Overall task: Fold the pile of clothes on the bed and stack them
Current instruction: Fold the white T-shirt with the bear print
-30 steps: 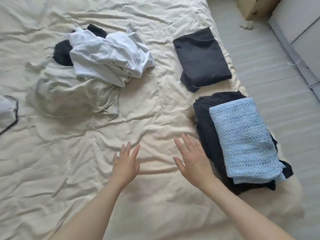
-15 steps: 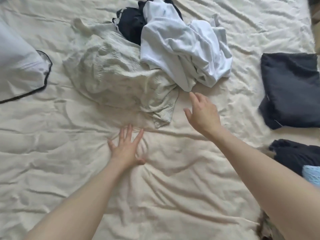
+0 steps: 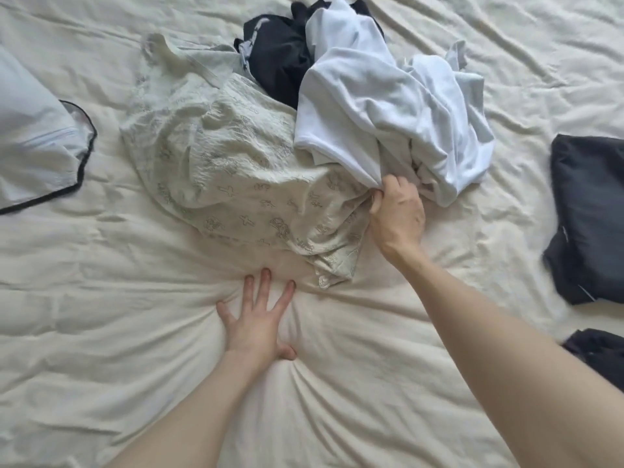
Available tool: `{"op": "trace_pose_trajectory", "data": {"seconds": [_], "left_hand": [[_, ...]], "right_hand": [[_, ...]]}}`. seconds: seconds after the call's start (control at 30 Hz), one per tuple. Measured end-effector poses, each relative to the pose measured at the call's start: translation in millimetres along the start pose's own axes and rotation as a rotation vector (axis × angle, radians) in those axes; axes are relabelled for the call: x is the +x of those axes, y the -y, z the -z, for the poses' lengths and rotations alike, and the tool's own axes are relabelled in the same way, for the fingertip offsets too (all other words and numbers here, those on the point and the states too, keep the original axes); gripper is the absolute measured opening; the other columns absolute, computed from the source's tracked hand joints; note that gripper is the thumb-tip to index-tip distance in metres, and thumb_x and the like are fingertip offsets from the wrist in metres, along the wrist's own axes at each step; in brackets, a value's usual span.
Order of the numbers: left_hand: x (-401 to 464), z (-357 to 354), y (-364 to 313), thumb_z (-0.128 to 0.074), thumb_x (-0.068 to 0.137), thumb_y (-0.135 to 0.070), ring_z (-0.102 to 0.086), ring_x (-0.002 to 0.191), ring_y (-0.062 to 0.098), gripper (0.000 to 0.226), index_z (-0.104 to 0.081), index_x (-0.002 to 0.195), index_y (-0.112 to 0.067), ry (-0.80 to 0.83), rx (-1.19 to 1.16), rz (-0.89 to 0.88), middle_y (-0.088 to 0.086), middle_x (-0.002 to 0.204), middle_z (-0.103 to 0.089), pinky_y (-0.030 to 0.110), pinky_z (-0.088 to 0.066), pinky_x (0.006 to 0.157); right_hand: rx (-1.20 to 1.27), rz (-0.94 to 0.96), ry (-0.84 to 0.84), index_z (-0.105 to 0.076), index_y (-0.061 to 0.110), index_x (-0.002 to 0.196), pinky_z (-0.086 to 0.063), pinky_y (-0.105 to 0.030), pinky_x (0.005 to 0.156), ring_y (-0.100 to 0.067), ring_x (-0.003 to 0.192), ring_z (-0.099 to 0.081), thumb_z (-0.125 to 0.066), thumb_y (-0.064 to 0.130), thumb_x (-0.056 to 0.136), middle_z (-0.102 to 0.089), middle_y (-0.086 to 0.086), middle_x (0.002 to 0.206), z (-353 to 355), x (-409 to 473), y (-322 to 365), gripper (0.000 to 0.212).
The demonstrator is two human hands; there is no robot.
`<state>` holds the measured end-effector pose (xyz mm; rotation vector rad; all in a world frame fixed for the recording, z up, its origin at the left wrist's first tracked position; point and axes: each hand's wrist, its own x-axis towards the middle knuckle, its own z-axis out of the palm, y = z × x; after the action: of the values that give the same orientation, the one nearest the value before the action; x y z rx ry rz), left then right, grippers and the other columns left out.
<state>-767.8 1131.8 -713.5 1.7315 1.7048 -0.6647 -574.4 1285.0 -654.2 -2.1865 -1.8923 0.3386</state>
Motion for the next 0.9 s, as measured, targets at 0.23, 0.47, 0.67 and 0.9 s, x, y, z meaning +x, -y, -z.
{"op": "trace_pose_trajectory", "data": {"seconds": [0.23, 0.47, 0.67, 0.9], "left_hand": [[-8, 43, 8, -0.069, 0.077, -0.051, 0.004, 0.146, 0.029, 0.1, -0.003, 0.151, -0.034, 0.15, -0.063, -0.1, 0.008, 0.158, 0.014, 0.058, -0.019, 0.112], [-126, 83, 22, -0.064, 0.089, -0.025, -0.032, 0.137, 0.012, 0.058, -0.041, 0.141, -0.015, -0.097, -0.519, -0.23, 0.0, 0.15, -0.035, 0.007, -0.017, 0.1], [-222, 180, -3, -0.064, 0.089, -0.023, -0.042, 0.129, 0.018, 0.057, -0.041, 0.14, -0.017, -0.47, -0.652, -0.345, 0.004, 0.143, -0.044, 0.026, -0.029, 0.105], [-358, 261, -20, -0.07, 0.084, -0.023, -0.051, 0.116, 0.011, 0.057, -0.047, 0.136, -0.019, -0.76, -0.882, -0.558, -0.005, 0.132, -0.052, 0.028, -0.042, 0.097]], "right_hand": [[0.247, 0.114, 0.036, -0.039, 0.012, 0.079, -0.029, -0.033, 0.06, -0.026, 0.069, -0.044, -0.043, 0.005, 0.095, -0.047, -0.007, 0.077, 62, -87, 10, 0.017], [0.131, 0.216, 0.035, -0.055, -0.004, 0.093, -0.029, -0.034, 0.061, -0.034, 0.077, -0.05, -0.044, 0.004, 0.095, -0.053, -0.018, 0.086, 170, -131, 22, 0.015], [0.09, 0.451, -0.024, -0.057, -0.003, 0.091, -0.026, -0.031, 0.062, -0.03, 0.078, -0.052, -0.041, 0.007, 0.098, -0.056, -0.014, 0.087, 286, -151, 83, 0.02], [0.187, 0.748, -0.137, -0.068, -0.002, 0.085, -0.033, -0.028, 0.067, -0.032, 0.079, -0.058, -0.054, 0.008, 0.093, -0.062, -0.016, 0.085, 423, -191, 151, 0.019]]}}
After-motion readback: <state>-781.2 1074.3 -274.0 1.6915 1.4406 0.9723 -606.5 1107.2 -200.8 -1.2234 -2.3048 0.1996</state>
